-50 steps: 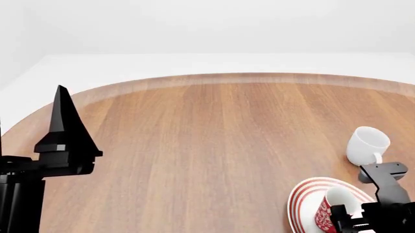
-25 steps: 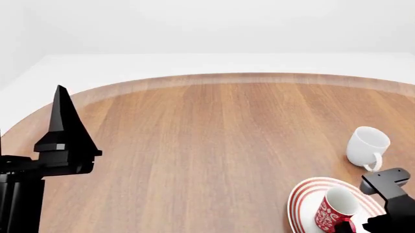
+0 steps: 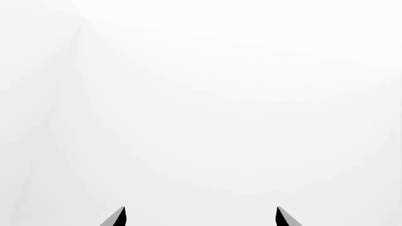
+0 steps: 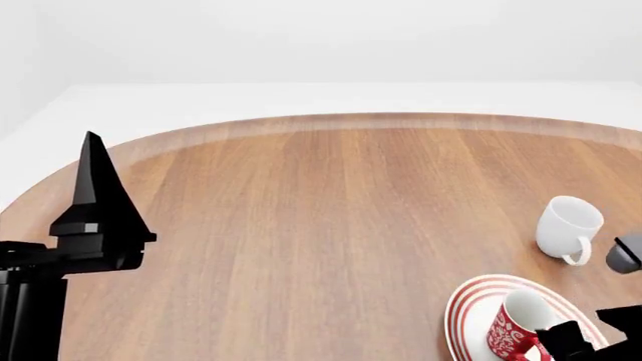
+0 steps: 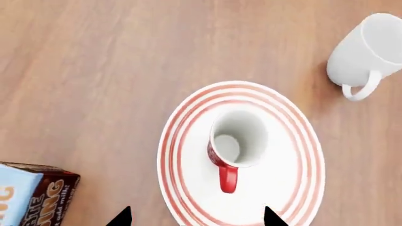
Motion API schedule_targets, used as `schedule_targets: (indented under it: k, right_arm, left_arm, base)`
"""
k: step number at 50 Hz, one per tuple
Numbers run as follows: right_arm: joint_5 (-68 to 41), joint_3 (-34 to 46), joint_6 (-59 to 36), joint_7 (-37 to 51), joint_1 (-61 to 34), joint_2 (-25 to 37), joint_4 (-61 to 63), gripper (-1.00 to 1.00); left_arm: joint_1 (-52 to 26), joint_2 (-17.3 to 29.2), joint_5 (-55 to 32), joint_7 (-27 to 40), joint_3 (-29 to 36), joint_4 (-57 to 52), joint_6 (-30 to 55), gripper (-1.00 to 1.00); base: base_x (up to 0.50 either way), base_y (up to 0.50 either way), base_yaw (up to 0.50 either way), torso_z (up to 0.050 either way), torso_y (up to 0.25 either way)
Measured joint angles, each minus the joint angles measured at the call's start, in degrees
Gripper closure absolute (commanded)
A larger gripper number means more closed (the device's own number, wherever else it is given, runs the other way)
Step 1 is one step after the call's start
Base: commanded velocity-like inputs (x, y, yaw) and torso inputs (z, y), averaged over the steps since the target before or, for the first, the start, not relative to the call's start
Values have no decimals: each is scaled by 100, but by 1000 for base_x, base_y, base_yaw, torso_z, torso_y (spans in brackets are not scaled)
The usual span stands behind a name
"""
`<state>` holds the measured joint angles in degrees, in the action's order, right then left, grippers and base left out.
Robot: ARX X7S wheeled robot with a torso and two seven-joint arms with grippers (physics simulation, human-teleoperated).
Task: Pick up the red mug and put it on the plate
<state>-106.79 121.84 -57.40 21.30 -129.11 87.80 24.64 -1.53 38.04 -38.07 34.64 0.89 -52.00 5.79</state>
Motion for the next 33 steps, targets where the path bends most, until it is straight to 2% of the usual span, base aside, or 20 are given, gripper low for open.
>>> schedule_targets:
  k: [9,16,22,33]
  right_arm:
    - [-559,-1642,-453,700,-250,129,339,-100]
    - [-460,-2428,-148,942,-225,174,630,-100]
    - [65,-2633,611,1087,-2,194,969,-100]
    - [1474,-2410,2288,1693,699,211,1872,-100]
  left_arm:
    - [1,4,-3,-2,0,14,-26,-100]
    - [5,4,0,-7,-1,31,-53,-100]
    - [11,10,-3,-4,-4,29,-68,-100]
    - [13,64,-60,53,-48,-55,-58,-100]
  base:
    - [0,0,0,0,0]
    - [0,0,0,0,0]
    - [0,0,0,0,0]
    - [0,0,0,0,0]
